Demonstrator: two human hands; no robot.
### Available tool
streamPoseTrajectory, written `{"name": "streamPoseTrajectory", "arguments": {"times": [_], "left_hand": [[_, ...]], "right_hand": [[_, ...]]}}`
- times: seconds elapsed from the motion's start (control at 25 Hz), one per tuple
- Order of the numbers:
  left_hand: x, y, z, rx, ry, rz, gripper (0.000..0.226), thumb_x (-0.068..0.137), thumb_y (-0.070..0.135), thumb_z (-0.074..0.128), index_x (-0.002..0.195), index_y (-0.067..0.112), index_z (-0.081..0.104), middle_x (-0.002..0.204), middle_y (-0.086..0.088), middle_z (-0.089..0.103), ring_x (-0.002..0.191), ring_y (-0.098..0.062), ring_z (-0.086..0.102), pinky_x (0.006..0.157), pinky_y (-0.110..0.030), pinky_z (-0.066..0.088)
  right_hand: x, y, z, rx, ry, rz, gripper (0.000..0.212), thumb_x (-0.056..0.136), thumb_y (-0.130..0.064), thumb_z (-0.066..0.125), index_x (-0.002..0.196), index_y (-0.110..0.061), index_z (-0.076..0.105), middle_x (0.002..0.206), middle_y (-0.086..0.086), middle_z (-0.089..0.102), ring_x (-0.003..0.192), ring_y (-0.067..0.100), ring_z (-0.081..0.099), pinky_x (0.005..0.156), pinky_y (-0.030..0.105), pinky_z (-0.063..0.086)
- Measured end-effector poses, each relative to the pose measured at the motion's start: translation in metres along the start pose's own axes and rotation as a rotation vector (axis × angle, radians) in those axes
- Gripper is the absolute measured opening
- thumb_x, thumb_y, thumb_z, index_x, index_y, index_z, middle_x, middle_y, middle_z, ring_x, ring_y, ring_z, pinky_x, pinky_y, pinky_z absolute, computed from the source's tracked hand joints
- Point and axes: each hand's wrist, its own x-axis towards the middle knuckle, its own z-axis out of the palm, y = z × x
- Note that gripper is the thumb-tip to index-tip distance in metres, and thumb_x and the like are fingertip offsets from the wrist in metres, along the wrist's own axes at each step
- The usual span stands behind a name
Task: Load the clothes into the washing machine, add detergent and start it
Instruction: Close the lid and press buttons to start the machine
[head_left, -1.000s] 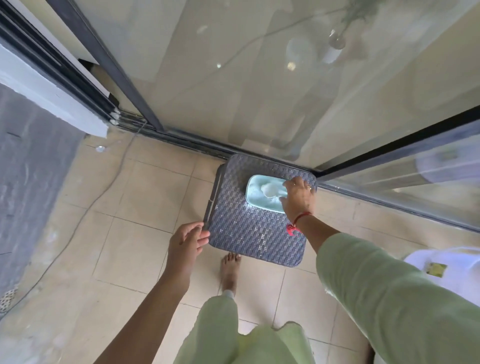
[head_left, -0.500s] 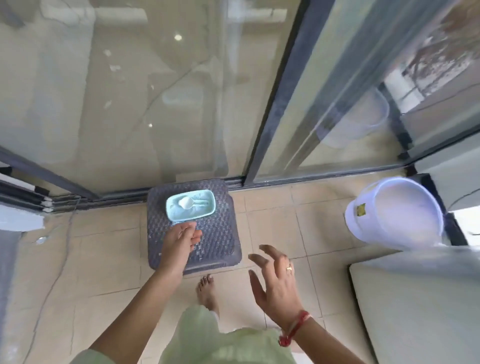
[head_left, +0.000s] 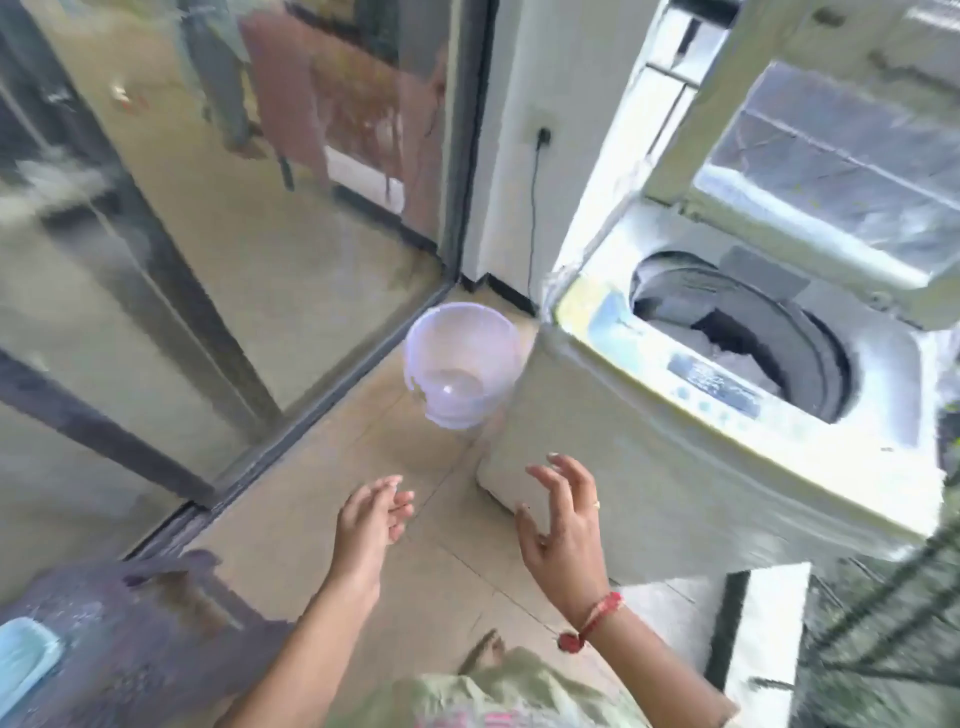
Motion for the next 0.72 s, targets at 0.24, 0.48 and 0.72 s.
{"name": "streamPoseTrajectory", "arguments": {"times": [0.24,0.48,0.72], "left_hand": [[-0.021,0.024,0.158,0.163,-0.301,0.068,0.016,0.095,0.013,0.049,0.087,0.021,0.06,0.078,0.002,0.064,0.069,-0.01,0.059,0.065,-0.022,0.04],[-0.008,0.048,0.247,0.321,-0.45,0.15,0.015,0.096,0.017,0.048,0.088,0.02,0.06,0.082,0.002,0.065,0.071,-0.009,0.059,0.064,-0.02,0.041],[0.021,0.082,0.349,0.381,-0.604,0.225,0.013,0.096,0.02,0.05,0.09,0.019,0.061,0.085,0.0,0.066,0.076,-0.013,0.06,0.064,-0.022,0.042]], "right_hand": [[0.036,0.084,-0.108,-0.042,0.351,0.179,0.034,0.084,-0.022,0.053,0.118,-0.018,0.048,0.124,0.008,0.044,0.123,0.013,0.039,0.104,0.031,0.034],[0.072,0.13,-0.153,-0.063,0.559,0.236,0.038,0.083,-0.013,0.059,0.119,-0.014,0.048,0.124,0.0,0.039,0.123,0.019,0.04,0.104,0.034,0.035],[0.124,0.186,-0.193,-0.079,0.674,0.308,0.034,0.085,-0.02,0.053,0.119,-0.015,0.049,0.126,0.006,0.038,0.118,0.022,0.043,0.094,0.046,0.045]]}}
